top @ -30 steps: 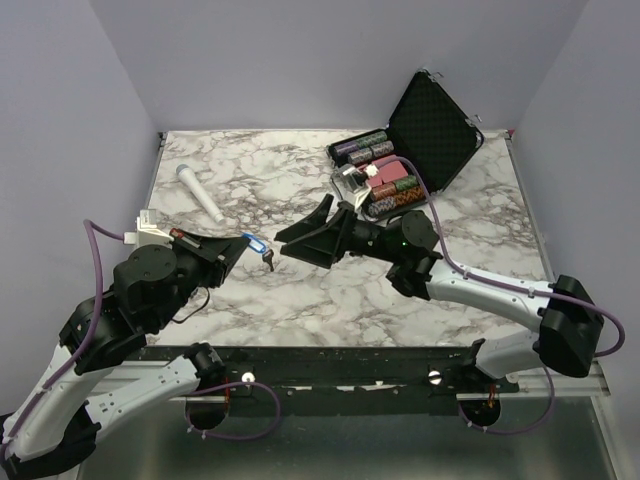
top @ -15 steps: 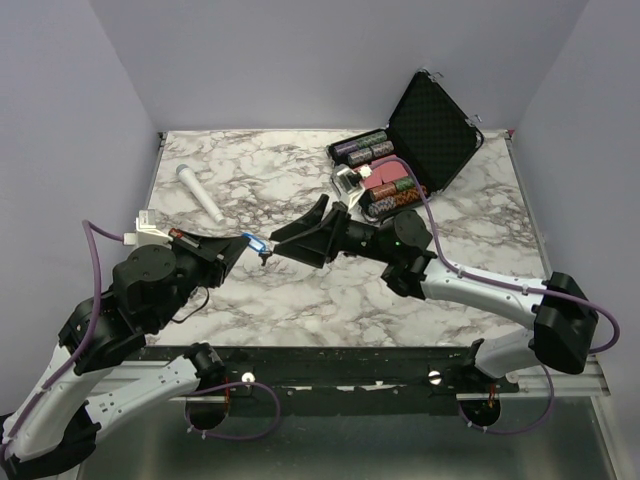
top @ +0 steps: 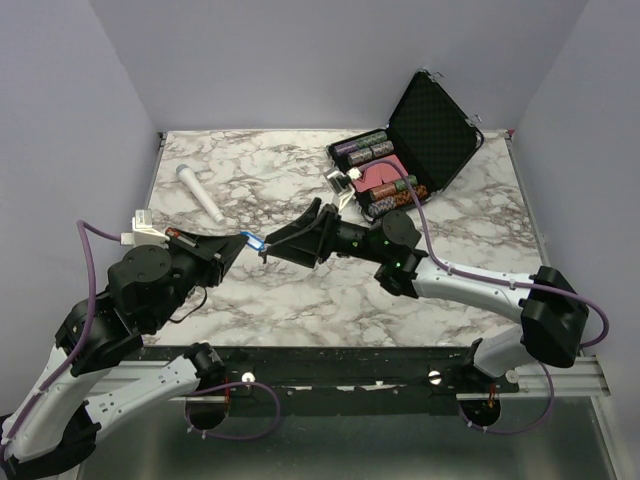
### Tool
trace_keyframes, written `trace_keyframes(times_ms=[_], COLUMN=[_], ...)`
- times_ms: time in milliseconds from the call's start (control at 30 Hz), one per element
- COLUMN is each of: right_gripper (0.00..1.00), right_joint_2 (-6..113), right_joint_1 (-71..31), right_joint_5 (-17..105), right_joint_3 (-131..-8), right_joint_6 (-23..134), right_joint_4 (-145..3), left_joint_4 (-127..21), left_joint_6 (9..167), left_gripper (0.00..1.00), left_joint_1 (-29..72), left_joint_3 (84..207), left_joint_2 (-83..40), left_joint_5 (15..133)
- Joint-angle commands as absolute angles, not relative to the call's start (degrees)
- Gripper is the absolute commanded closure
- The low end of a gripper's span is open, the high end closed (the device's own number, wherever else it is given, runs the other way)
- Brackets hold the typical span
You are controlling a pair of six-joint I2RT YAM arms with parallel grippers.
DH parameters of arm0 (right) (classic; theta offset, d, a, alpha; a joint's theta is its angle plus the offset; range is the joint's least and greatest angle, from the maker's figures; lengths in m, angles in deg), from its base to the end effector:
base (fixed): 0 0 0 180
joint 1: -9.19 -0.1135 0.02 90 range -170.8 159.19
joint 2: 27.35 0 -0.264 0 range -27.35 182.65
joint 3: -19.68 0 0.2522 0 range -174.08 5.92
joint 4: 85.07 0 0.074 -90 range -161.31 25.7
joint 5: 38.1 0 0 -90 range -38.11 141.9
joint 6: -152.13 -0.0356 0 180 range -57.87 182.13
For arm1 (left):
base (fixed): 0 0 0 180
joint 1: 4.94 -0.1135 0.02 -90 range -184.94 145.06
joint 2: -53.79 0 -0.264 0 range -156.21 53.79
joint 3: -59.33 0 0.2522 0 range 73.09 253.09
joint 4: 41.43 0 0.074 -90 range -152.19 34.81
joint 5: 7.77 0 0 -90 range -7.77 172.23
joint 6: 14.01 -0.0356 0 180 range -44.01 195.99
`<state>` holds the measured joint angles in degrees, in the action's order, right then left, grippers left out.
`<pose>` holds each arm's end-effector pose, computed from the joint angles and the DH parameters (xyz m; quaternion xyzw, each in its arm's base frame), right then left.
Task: Remove the keys from the keyring
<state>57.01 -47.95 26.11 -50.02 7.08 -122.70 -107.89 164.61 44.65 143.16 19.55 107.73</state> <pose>0.1691 0.2904 0.3538 -0.1958 0.5347 0.7433 0.3511 0.0550 -0.0409 0.4233 -0.3856 0.6945 -0.4796 0.3728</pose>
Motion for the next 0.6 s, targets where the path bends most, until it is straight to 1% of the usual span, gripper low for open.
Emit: trace_keyframes(times_ms=[0,133,333,567], right_gripper=[0.30,0.39,0.47,0.62], right_joint_2=[58.08,58.60,59.13,59.57], right_joint_1=[-48.90,-49.25,-49.17,-49.25], right_joint_5=[26.41,26.14,25.53,25.00], right_joint_3=[-50.50,-50.50,-51.03,-51.56], right_joint_6=[8.07,7.99,7.90,7.99], right_joint_4=[-124.22,-124.39,-123.95,-123.34], left_joint_4=[-107.04,-106.60,-105.99,-105.90], left_joint_6=[165.02,165.11,165.46,165.46], left_gripper=[1.00,1.00,1.00,1.00], left_joint_1=[44.81,44.81,44.81,44.81], left_joint_3=[144.02,143.76,143.14,142.70], left_joint_2=[19.78,19.87,20.31,20.57], left_joint_5=[109.13,109.22,109.65,109.74])
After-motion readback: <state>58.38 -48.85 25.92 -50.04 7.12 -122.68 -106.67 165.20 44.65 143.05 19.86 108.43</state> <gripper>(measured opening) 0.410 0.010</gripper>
